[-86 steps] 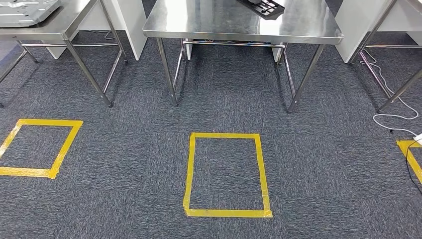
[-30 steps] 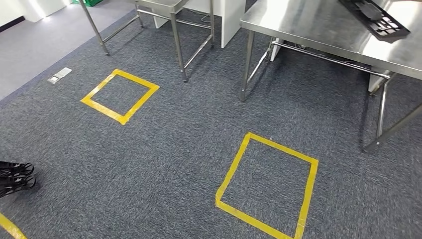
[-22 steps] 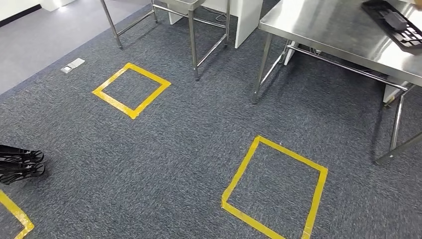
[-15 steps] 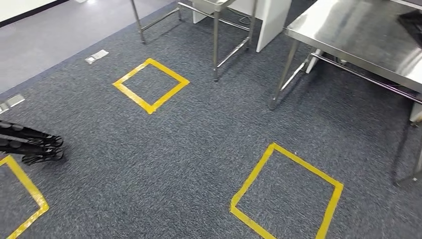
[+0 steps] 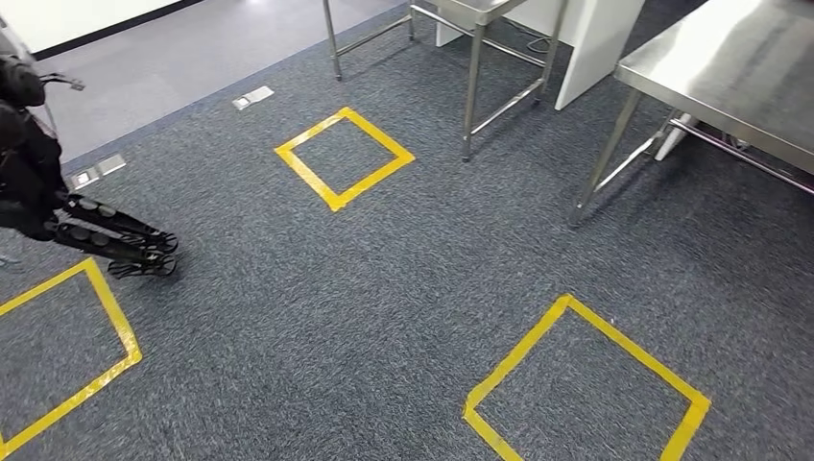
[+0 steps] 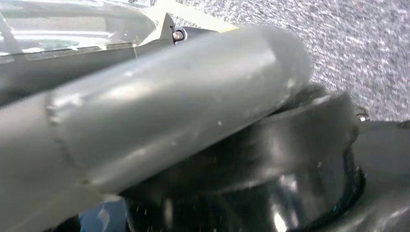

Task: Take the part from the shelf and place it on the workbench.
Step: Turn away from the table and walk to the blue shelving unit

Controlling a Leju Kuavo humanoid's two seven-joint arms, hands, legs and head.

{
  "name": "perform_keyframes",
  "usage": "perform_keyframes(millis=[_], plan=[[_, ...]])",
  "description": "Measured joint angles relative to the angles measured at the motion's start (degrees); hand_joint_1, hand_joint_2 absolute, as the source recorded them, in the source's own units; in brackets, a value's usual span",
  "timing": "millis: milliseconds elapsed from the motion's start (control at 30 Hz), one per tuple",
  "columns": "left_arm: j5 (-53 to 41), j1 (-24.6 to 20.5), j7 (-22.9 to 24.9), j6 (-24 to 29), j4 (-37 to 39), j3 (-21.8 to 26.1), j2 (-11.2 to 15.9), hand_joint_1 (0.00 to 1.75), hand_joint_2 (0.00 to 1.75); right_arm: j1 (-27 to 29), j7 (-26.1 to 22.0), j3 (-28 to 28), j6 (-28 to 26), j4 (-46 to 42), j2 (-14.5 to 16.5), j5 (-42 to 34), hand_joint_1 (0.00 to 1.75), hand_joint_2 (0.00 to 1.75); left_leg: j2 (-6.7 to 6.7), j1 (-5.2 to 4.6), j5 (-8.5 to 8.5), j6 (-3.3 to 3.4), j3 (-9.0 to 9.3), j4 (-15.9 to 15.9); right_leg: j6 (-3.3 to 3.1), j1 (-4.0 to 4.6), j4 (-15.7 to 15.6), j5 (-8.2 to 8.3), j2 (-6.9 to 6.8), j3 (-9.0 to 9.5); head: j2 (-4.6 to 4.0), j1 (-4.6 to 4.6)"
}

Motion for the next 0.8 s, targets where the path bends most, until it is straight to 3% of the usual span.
perform_keyframes(millis=[33, 100, 167, 233, 267, 333, 400, 467, 500, 567, 600, 667, 733, 767, 800], plan=[[0.0, 0.0, 0.1, 0.0, 0.0, 0.0, 0.1, 0.0, 0.0, -0.1, 0.0, 0.0, 0.0, 0.0, 0.0, 0.0, 0.0, 0.0, 0.56, -0.03, 1.95, 0.28, 2.0, -3.7, -0.01, 0.07, 0.0, -0.09, -0.61, 0.11, 0.0, -0.01], [0.0, -0.1, 0.1, 0.0, 0.0, 0.0, 0.2, 0.0, 0.0, -0.2, 0.0, 0.0, 0.0, 0.0, 0.2, 0.1, 0.0, 0.0, 3.3, -0.53, 4.84, 1.17, 6.4, -11.8, 0.17, 0.34, 0.0, -0.34, -1.65, 0.39, 0.0, 0.06], [0.0, -0.3, 0.1, 0.0, 0.0, 0.0, 0.2, 0.0, 0.0, -0.2, 0.1, 0.0, -0.1, 0.0, 0.4, 0.1, 0.0, 0.0, 4.74, -1.17, 5.39, 1.86, 8.08, -15.0, 0.62, 0.51, -0.1, -0.58, -2.68, 0.63, 0.0, 0.08], [0.0, -0.3, 0.0, 0.0, 0.0, -0.1, 0.2, 0.0, 0.0, -0.3, 0.1, 0.0, -0.2, 0.0, 0.5, 0.1, 0.0, 0.0, 3.24, -1.18, 5.72, 2.31, 8.21, -15.7, 1.14, 0.71, -0.3, -0.77, -3.71, 0.95, 0.0, 0.02], [0.0, -0.2, 0.1, 0.0, 0.0, -0.2, 0.2, 0.0, 0.0, -0.3, 0.1, 0.0, -0.2, 0.0, 0.5, 0.1, 0.0, 0.0, 2.54, -1.03, 6.06, 2.55, 8.54, -16.3, 1.35, 0.74, 0.0, -1.15, -3.26, 1.0, 0.0, 0.12], [0.1, -0.1, 0.2, 0.0, 0.0, -0.5, 0.1, 0.0, 0.0, -0.2, 0.1, 0.0, -0.3, 0.0, 0.6, 0.1, 0.0, 0.0, 1.1, -0.55, 6.86, 3.15, 9.23, -17.5, 1.24, 0.79, 3.6, -3.23, -0.3, -0.42, 0.0, 0.33], [0.1, -0.2, 0.2, -0.1, 0.0, -0.7, -0.1, 0.0, 0.0, 0.0, 0.2, 0.0, -0.4, 0.0, 0.5, 0.1, 0.0, 0.0, -0.45, -0.47, 7.1, 3.43, 9.25, -17.7, 0.87, 0.47, 11.2, -6.39, 2.62, -4.07, 0.0, 0.51], [0.2, -0.2, 0.2, -0.1, 0.0, -0.8, -0.2, 0.0, 0.0, 0.3, 0.4, 0.0, -0.5, 0.0, 0.4, 0.1, 0.0, 0.0, -2.24, -0.43, 7.09, 3.41, 9.21, -17.6, 1.41, 0.19, 15.9, -7.54, 3.34, -6.76, 0.0, 0.58], [0.3, -0.2, 0.2, -0.1, 0.0, -0.8, -0.2, 0.0, 0.0, 0.3, 0.6, 0.0, -0.6, 0.0, 0.3, 0.1, 0.0, 0.0, -3.11, -0.38, 7.05, 3.34, 9.26, -17.5, 2.06, -0.01, 15.1, -6.65, 3.46, -6.59, 0.0, 0.57], [0.4, -0.1, 0.2, -0.2, 0.0, -0.8, -0.2, 0.0, 0.0, 0.4, 0.8, 0.0, -0.7, 0.0, 0.1, 0.1, 0.0, 0.0, -4.76, -0.21, 6.79, 2.89, 9.25, -17.0, 3.56, -0.69, 7.8, -2.9, 4.91, -3.57, 0.0, 0.62], [0.4, -0.2, 0.2, -0.3, 0.0, -0.8, -0.2, 0.0, 0.0, 0.4, 0.9, 0.0, -0.7, 0.0, 0.1, 0.1, 0.0, 0.0, -5.48, -0.25, 6.51, 2.47, 9.09, -16.5, 3.86, -0.91, 4.1, -1.33, 6.06, -2.12, 0.0, 0.72], [0.4, -0.3, 0.3, -0.4, 0.0, -0.8, -0.2, 0.0, 0.0, 0.3, 1.0, 0.0, -0.8, 0.0, 0.0, 0.1, 0.0, 0.0, -6.49, -0.35, 6.05, 1.67, 8.56, -15.7, 3.44, -1.03, 0.6, 0.02, 7.46, -0.65, 0.0, 0.7], [0.6, -0.3, 0.4, -0.5, 0.0, -0.8, -0.1, 0.0, 0.0, 0.2, 1.1, 0.0, -0.9, 0.0, 0.1, 0.1, 0.0, 0.0, -7.27, -0.21, 6.03, 1.17, 8.22, -15.5, 2.52, -0.86, 0.6, 0.16, 6.49, -0.41, 0.0, 0.5], [0.8, -0.2, 0.5, -0.4, 0.0, -0.8, -0.1, 0.0, 0.0, 0.1, 1.2, 0.0, -1.1, 0.0, 0.2, 0.1, 0.0, 0.0, -6.83, -0.11, 5.87, 0.97, 8.04, -15.2, 2.2, -0.9, 0.6, 0.27, 5.98, -0.25, 0.0, 0.46], [1.0, -0.3, 0.5, -0.3, 0.0, -0.8, -0.1, 0.0, 0.0, 0.1, 1.3, 0.0, -1.2, 0.0, 0.2, 0.2, 0.0, 0.0, -5.53, -0.09, 5.09, 0.74, 7.44, -14.0, 1.82, -0.93, 0.5, 0.32, 5.33, -0.18, 0.0, 0.29]])
